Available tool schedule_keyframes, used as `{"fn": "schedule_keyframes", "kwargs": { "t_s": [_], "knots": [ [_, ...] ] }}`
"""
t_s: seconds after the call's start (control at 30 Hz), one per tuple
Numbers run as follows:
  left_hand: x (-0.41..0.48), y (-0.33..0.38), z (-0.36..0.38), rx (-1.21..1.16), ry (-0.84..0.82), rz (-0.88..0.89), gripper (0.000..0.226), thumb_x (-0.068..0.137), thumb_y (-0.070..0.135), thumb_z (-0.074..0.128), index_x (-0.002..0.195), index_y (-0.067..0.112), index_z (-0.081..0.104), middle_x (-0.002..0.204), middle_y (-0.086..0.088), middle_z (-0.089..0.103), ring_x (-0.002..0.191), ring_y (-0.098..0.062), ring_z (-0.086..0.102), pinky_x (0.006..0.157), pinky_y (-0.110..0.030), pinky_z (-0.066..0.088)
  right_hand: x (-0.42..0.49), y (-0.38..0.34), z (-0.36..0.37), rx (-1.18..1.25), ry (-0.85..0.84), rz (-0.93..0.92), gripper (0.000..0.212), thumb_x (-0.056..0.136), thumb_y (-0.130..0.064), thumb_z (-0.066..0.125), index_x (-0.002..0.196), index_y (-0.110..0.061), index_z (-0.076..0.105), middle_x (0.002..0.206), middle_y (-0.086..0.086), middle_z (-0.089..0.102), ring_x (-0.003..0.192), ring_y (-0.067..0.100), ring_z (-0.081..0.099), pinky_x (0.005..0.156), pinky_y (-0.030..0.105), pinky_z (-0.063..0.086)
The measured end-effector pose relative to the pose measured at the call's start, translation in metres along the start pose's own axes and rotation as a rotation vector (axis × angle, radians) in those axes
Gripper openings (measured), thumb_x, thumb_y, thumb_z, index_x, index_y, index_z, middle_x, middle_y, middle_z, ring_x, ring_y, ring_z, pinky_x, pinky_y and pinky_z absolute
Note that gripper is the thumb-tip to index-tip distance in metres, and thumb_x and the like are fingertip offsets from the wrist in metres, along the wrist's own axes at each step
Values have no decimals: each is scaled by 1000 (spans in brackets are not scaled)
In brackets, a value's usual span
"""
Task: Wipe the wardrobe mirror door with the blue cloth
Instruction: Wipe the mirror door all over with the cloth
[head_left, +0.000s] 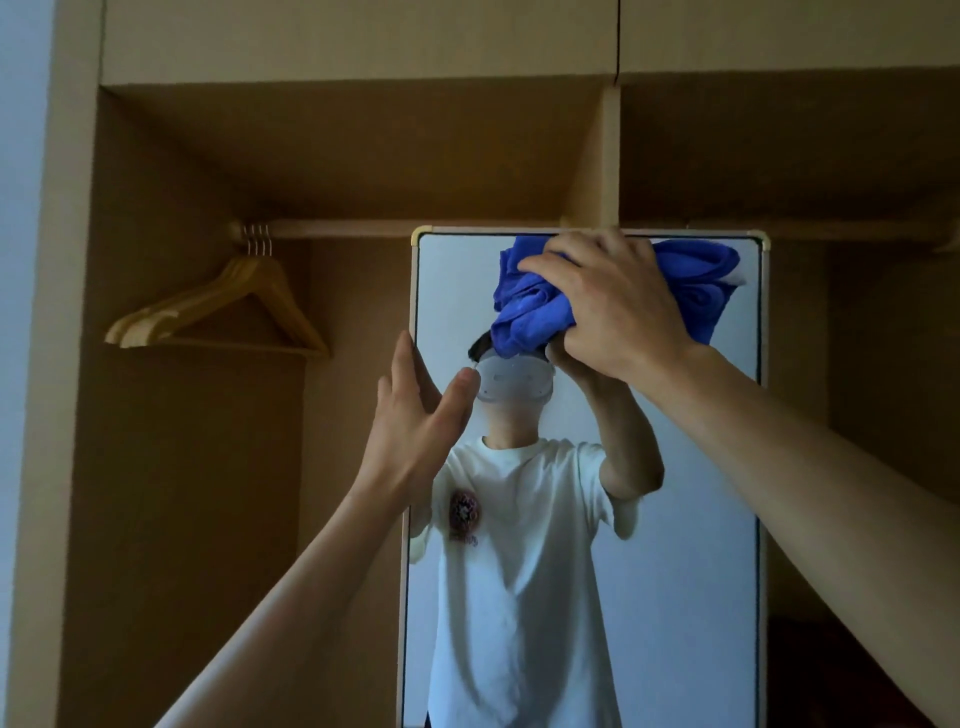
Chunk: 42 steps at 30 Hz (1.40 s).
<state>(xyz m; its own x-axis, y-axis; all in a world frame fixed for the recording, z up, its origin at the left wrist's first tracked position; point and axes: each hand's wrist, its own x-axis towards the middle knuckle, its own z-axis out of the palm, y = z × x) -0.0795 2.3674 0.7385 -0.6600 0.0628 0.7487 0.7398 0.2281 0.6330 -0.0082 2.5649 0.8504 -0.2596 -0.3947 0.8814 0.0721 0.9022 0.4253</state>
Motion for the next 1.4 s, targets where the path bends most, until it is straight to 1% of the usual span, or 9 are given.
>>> {"fn": "schedule_keyframes", "kwargs": {
  "t_s": [0.13,0.3,0.5,0.63,0.73,0.83,1.1,1.27,1.4],
  "knots": [
    [-12,-7,-1,-12,22,32,89,96,61,56,164,35,6,166,5,22,150,-19,30,115,-42,33,-13,-12,5,4,-32,5,63,73,-14,72,133,-25,58,131,-2,57,117,29,49,96,48,37],
    [-21,-12,-1,-17,28,36,88,95,61,58,163,36,8,165,3,25,146,-21,37,115,-40,38,-37,-30,9,21,-70,5,63,71,-16,74,132,-24,58,131,-1,58,117,30,49,97,48,37],
    [-39,-22,-1,-27,52,42,83,99,50,60,164,31,13,165,6,27,144,-2,29,108,-25,28,-84,-59,23,47,-86,5,58,72,-14,71,128,-25,62,128,-5,59,113,29,51,94,46,39],
    [-43,-24,-1,-31,27,57,82,99,47,61,164,31,14,155,12,33,119,18,34,98,-13,29,-107,-72,21,75,-115,32,55,77,-21,50,131,-26,61,131,-4,58,117,29,51,96,47,40],
    [-52,-34,1,-26,21,50,83,98,46,63,164,33,13,153,9,36,120,12,32,94,-8,29,-127,-84,23,94,-161,47,60,74,-16,57,133,-25,61,133,-2,58,118,31,51,97,48,39],
    [-67,-49,4,-9,17,44,85,98,43,64,164,30,12,137,16,33,102,30,34,78,10,25,-149,-97,26,87,-202,69,65,71,-9,66,135,-25,60,135,-2,57,120,32,51,98,49,39],
    [-107,-80,12,-41,-15,-6,83,98,40,65,163,35,14,143,14,37,112,11,41,80,3,30,-203,-126,31,122,-249,93,58,81,-24,37,132,-24,64,133,1,60,120,32,51,100,49,36],
    [-129,-96,17,-18,-15,-25,85,97,28,67,164,29,14,136,10,36,102,40,36,78,11,30,-232,-142,40,102,-279,87,56,80,-21,54,136,-25,61,138,1,58,122,32,50,101,50,37],
    [-151,-111,27,5,-32,-57,88,97,31,67,164,32,10,136,15,30,105,41,29,78,12,28,-260,-154,50,99,-283,103,63,77,-20,72,139,-26,59,140,1,57,124,31,47,102,49,34]
  ]
}}
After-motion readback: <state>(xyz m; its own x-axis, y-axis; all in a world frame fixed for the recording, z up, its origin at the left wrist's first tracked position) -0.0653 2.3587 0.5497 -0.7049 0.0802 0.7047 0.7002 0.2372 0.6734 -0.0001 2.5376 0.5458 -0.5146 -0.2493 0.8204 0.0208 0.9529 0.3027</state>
